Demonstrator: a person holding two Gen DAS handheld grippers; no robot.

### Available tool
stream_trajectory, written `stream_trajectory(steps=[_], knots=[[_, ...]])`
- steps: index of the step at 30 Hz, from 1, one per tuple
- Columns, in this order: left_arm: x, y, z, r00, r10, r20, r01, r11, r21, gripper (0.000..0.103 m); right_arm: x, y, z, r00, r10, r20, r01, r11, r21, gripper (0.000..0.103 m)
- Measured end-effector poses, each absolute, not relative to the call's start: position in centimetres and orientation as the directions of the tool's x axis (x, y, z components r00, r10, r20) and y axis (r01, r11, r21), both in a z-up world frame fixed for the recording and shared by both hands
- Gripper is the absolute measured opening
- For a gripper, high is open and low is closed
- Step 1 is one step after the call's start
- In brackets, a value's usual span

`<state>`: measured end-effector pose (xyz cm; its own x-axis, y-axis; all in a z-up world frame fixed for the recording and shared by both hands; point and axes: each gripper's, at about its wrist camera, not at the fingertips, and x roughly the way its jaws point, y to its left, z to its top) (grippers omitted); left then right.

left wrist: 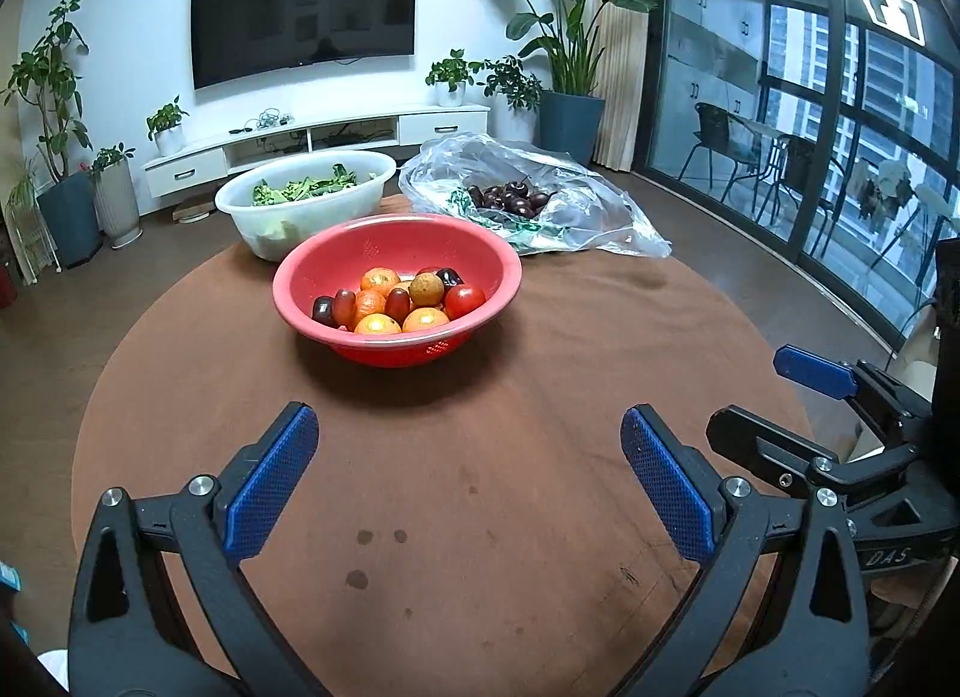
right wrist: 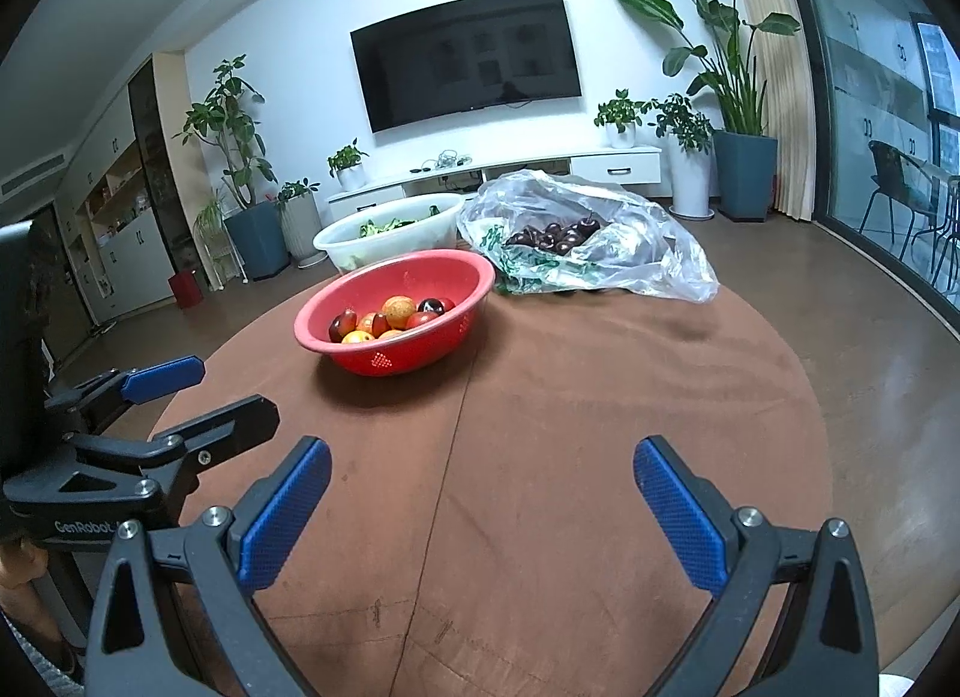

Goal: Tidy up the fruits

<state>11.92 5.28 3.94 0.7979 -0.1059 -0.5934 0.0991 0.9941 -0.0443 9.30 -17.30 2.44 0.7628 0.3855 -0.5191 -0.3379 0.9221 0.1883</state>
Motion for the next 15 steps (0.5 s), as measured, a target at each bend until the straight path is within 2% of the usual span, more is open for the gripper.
stream_trajectory(steps=[15], knots=[[11.90, 5.34, 3.97, 0.798, -0.103, -0.594, 0.098, 0.994, -0.042, 0.102, 9.49, -17.53, 2.46, 0.766, 0.381, -0.518, -0.330, 0.924, 0.192, 0.103]])
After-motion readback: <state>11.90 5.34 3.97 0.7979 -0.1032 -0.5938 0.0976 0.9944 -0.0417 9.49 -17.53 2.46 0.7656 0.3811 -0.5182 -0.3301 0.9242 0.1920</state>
